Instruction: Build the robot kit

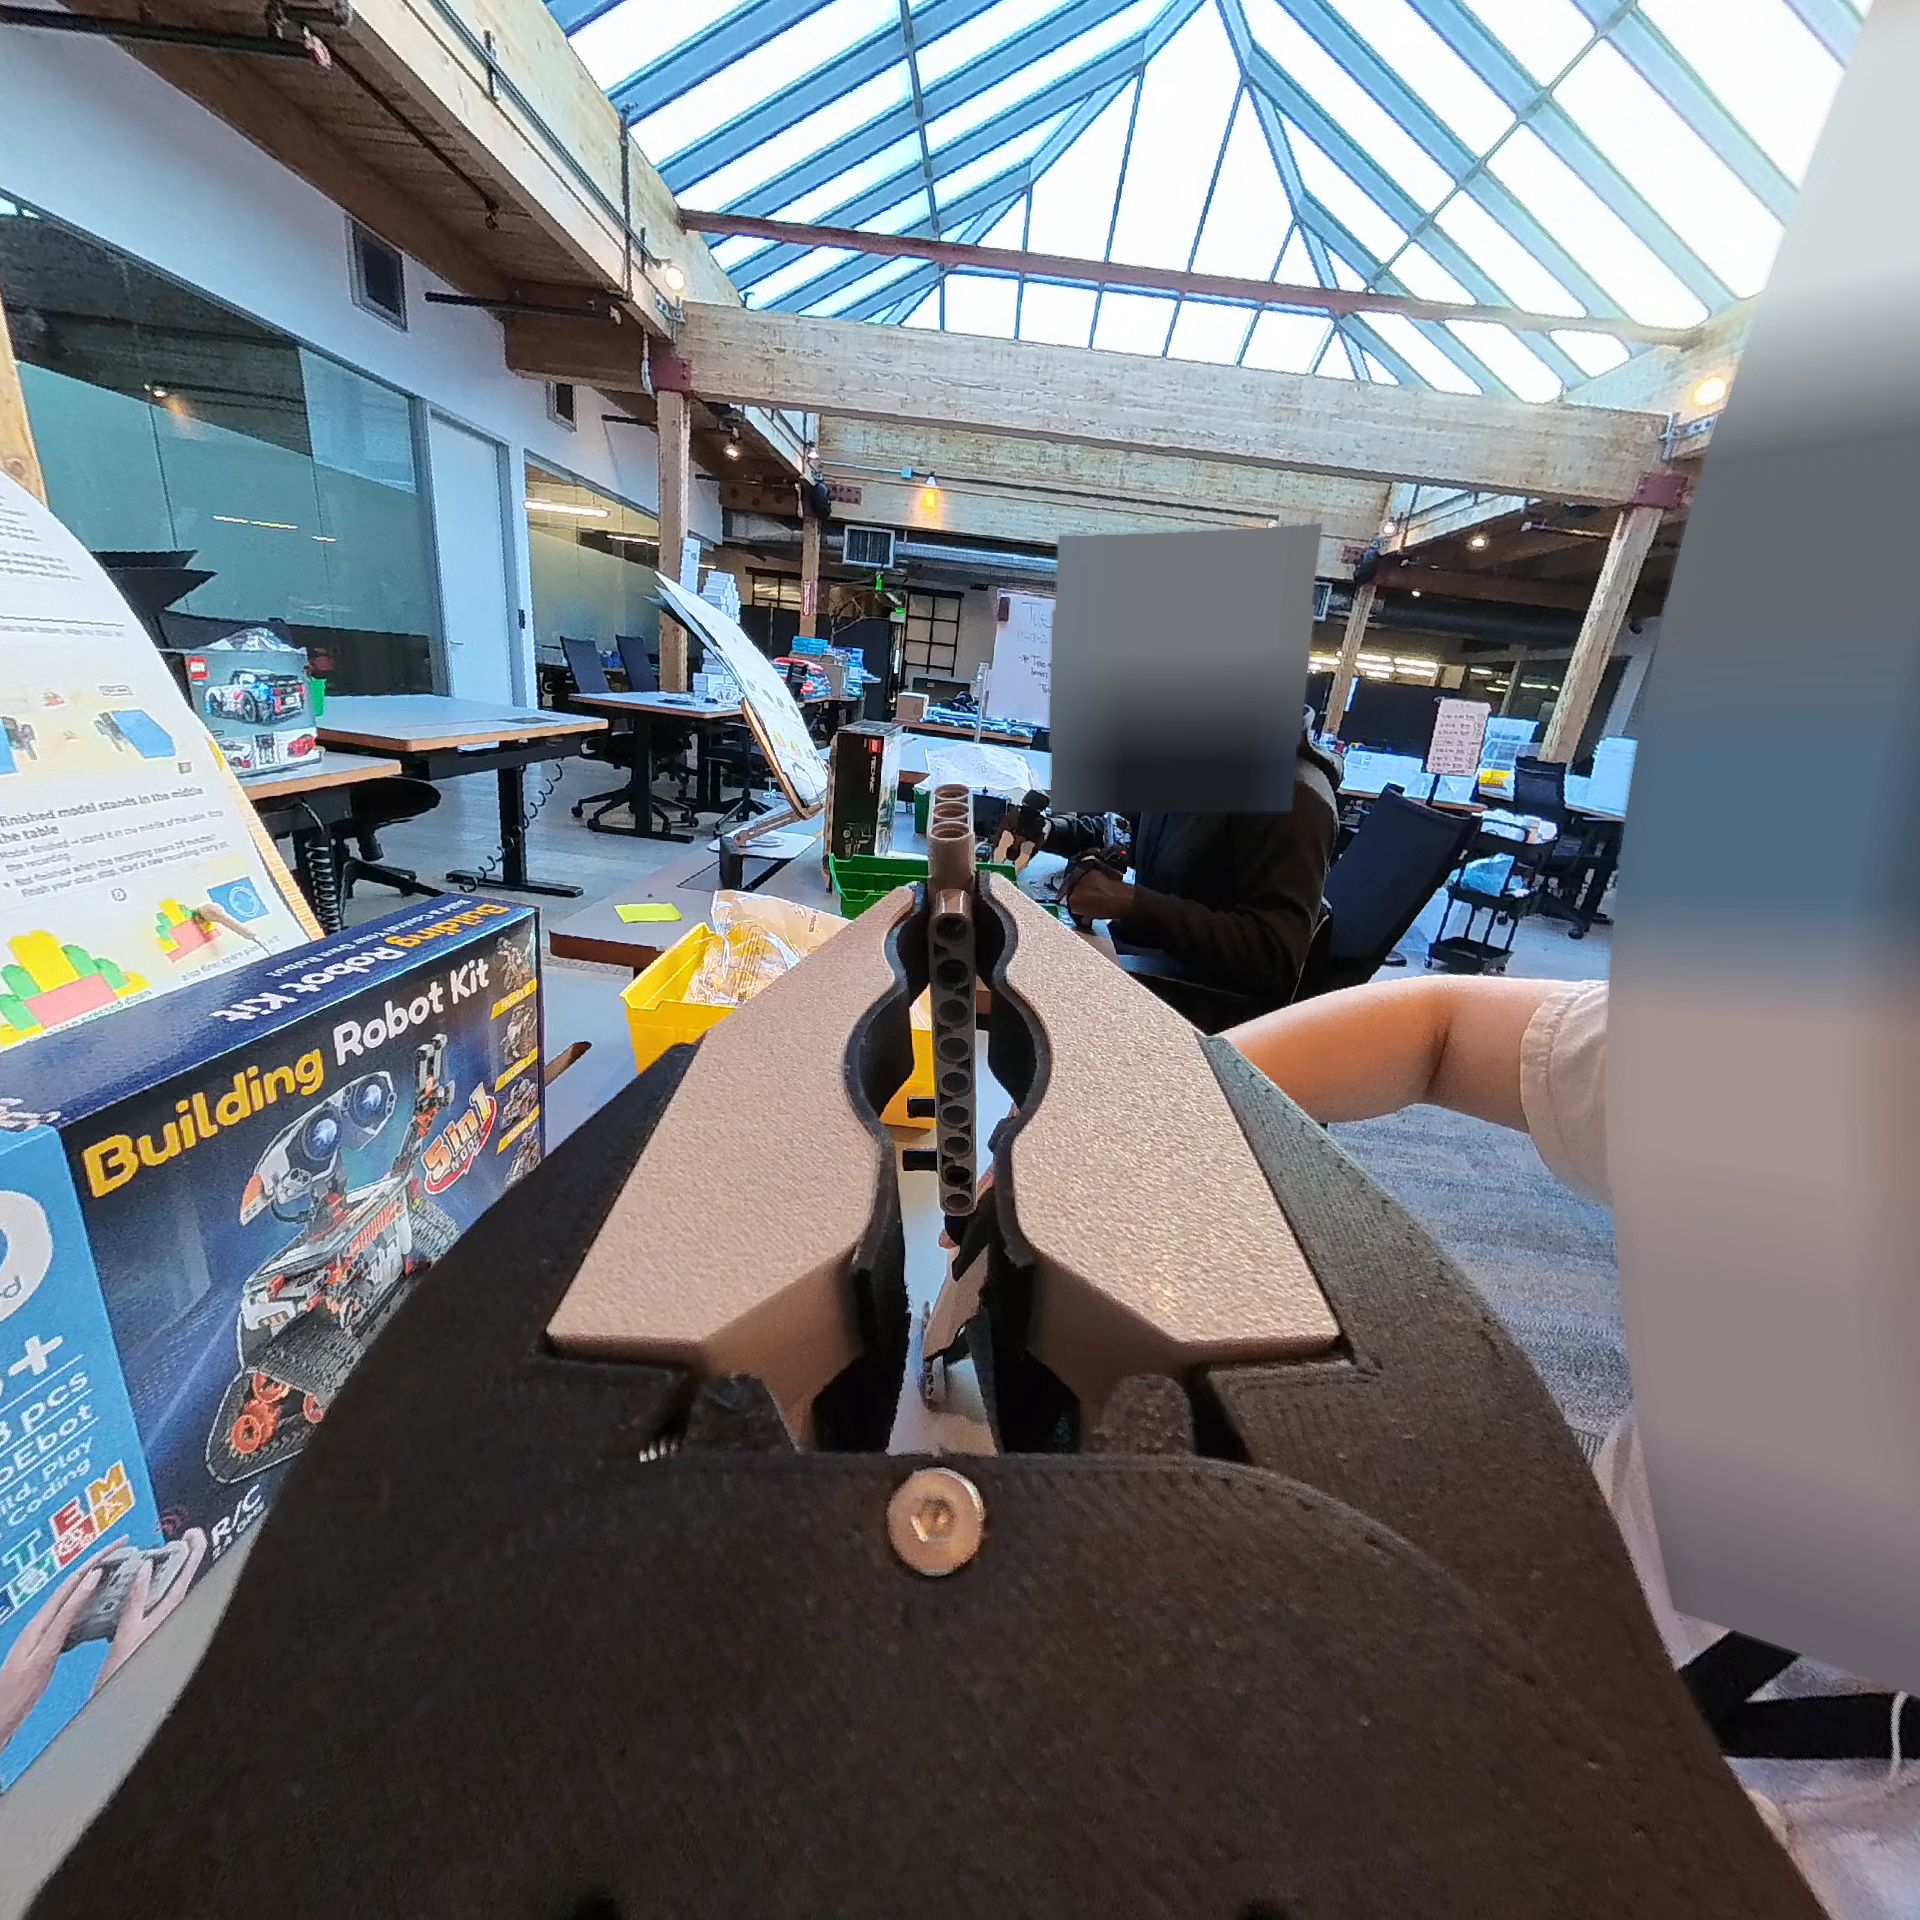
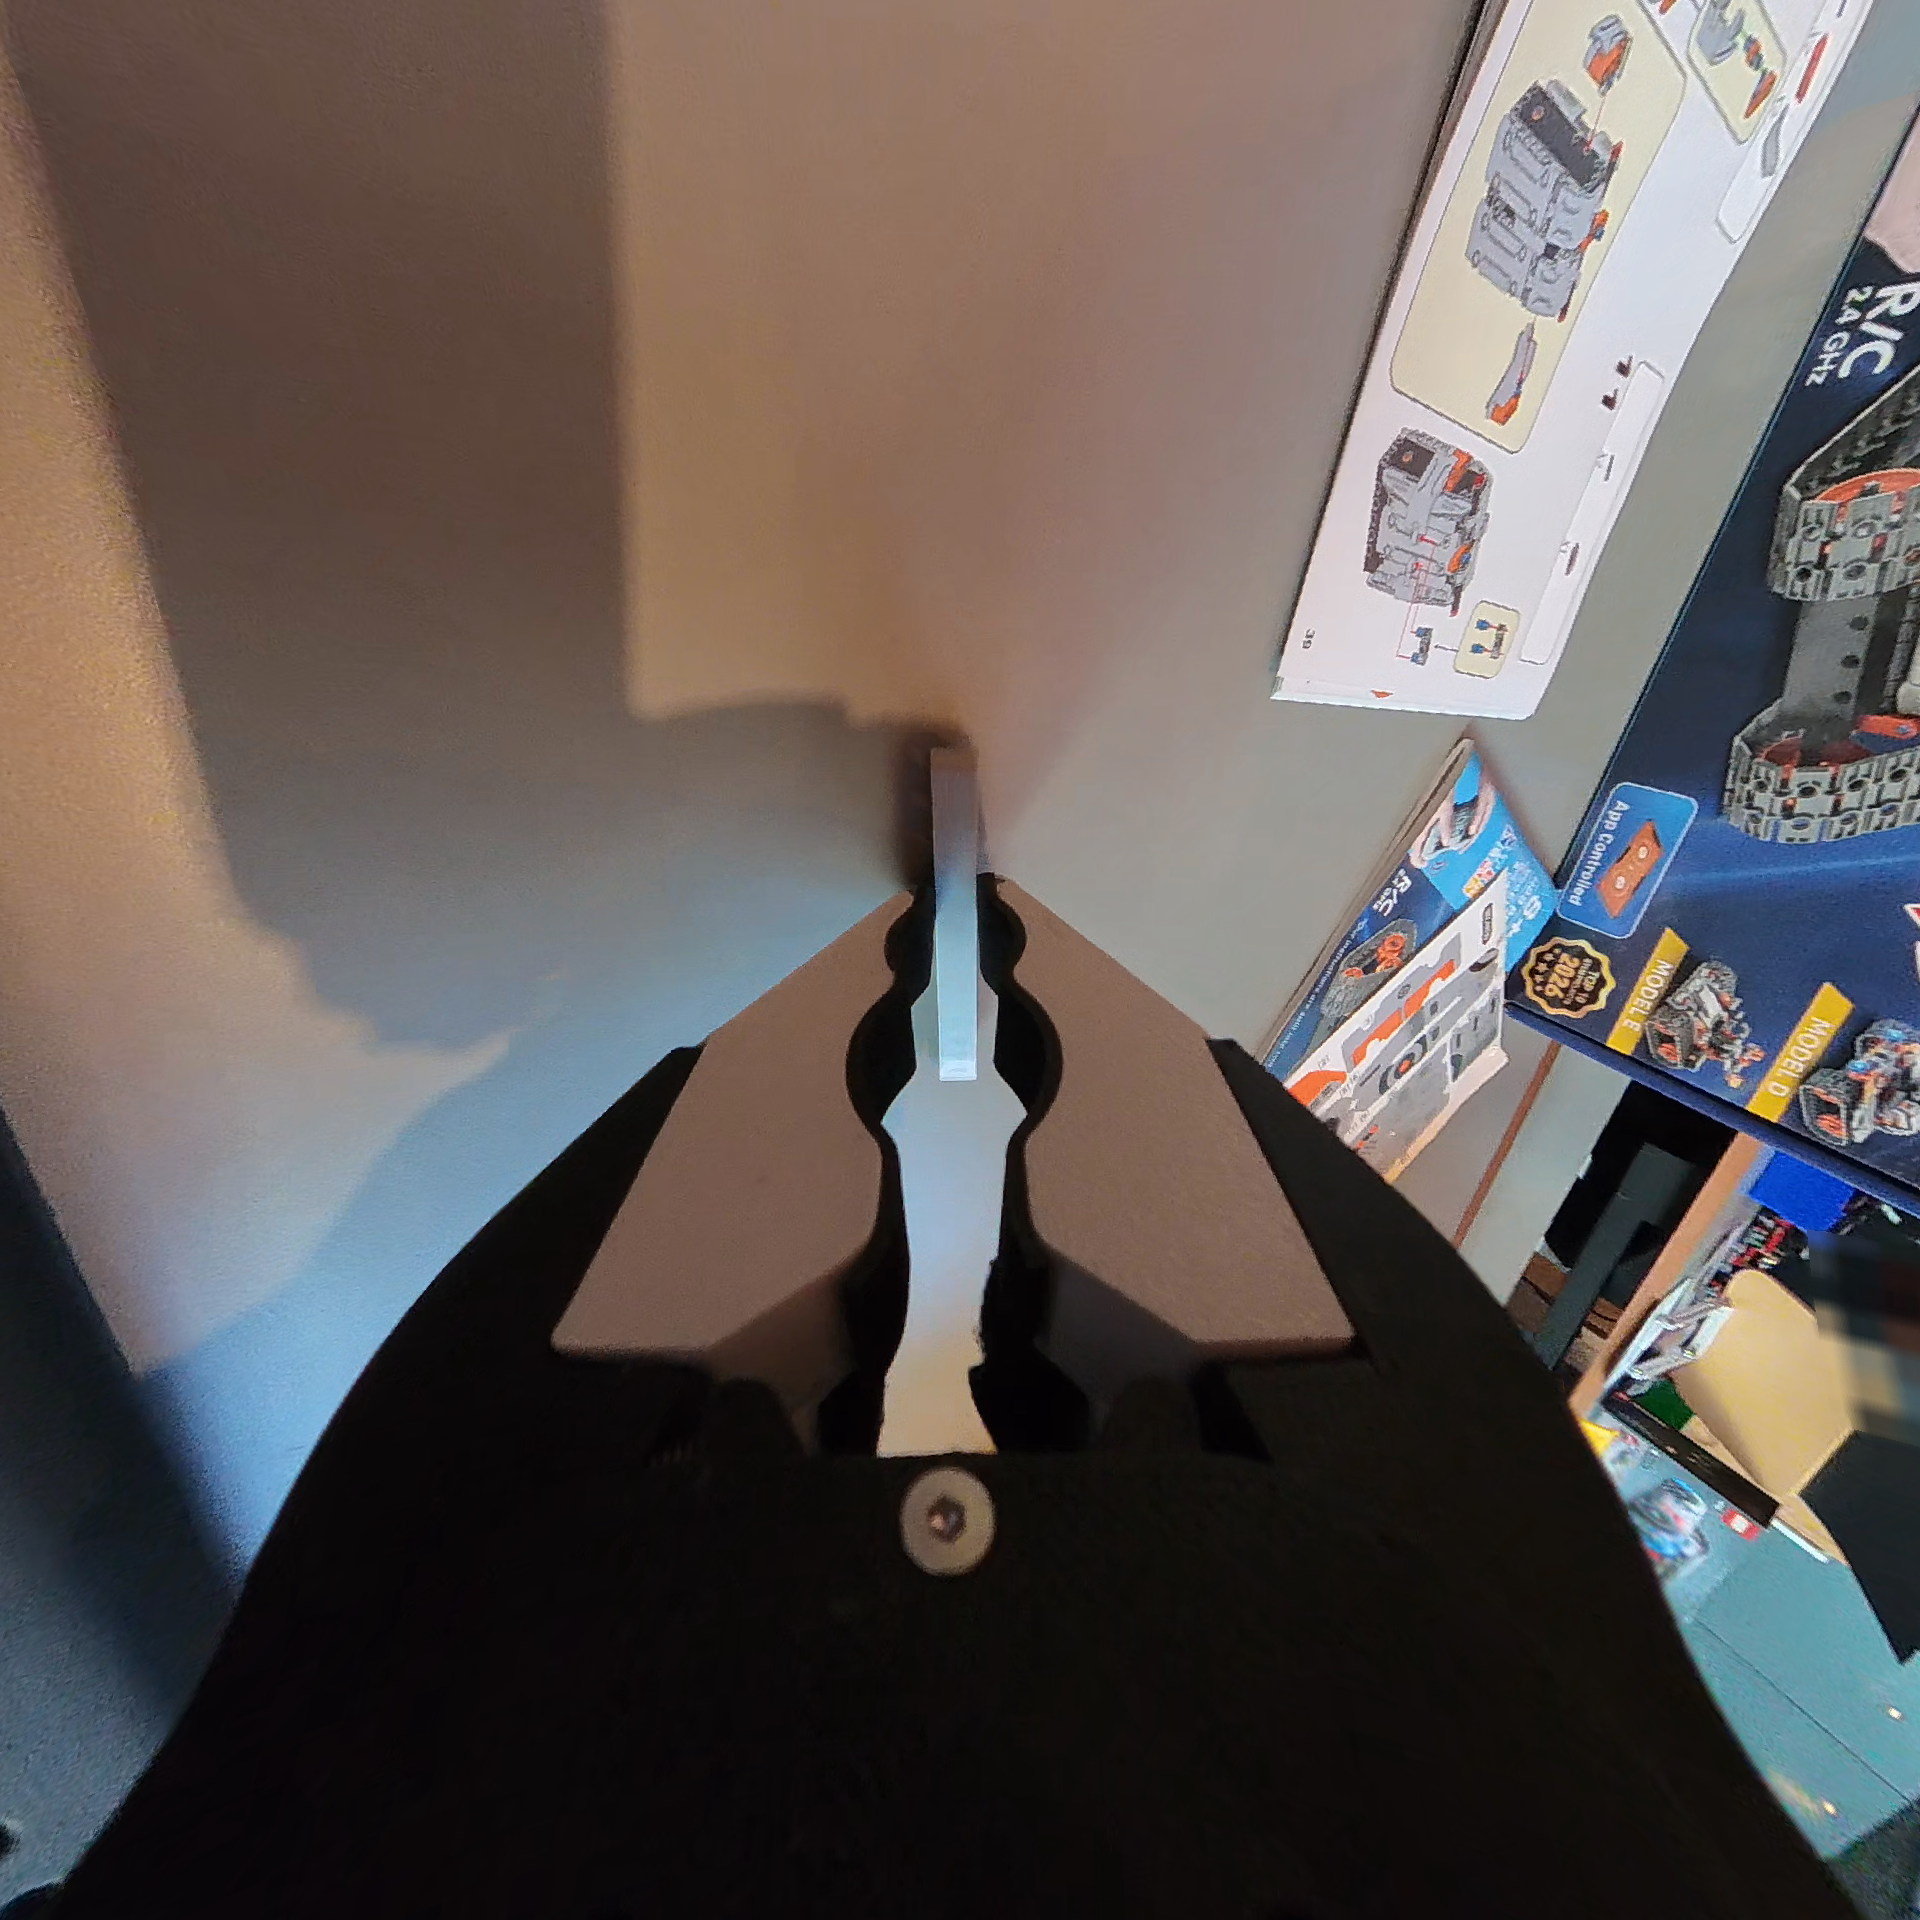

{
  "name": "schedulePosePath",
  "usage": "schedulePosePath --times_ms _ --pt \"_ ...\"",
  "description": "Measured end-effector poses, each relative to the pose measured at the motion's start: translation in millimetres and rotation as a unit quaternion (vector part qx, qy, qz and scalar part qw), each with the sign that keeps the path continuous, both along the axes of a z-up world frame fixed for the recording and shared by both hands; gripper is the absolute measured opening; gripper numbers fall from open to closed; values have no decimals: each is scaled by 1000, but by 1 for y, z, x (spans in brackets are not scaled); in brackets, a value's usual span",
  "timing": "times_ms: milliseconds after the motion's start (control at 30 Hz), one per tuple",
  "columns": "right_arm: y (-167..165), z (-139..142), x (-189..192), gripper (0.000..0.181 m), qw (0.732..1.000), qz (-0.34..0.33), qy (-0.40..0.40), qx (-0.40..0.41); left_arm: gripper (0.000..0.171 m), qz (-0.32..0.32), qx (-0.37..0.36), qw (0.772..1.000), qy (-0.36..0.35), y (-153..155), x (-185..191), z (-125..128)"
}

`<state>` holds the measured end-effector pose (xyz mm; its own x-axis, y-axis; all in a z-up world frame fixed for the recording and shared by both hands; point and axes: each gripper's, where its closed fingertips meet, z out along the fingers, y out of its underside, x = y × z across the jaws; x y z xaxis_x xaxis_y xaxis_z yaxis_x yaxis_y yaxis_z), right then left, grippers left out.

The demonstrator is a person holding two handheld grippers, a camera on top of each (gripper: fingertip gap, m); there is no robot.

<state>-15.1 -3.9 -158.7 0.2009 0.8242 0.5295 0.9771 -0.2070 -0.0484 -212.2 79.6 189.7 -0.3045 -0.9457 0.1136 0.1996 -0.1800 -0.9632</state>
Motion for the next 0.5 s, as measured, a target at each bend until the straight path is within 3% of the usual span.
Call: schedulePosePath --times_ms 500 --pt "-7 2 -6 15 998 -6 48 -38 5 1 -2 1000 1 0 0 0"
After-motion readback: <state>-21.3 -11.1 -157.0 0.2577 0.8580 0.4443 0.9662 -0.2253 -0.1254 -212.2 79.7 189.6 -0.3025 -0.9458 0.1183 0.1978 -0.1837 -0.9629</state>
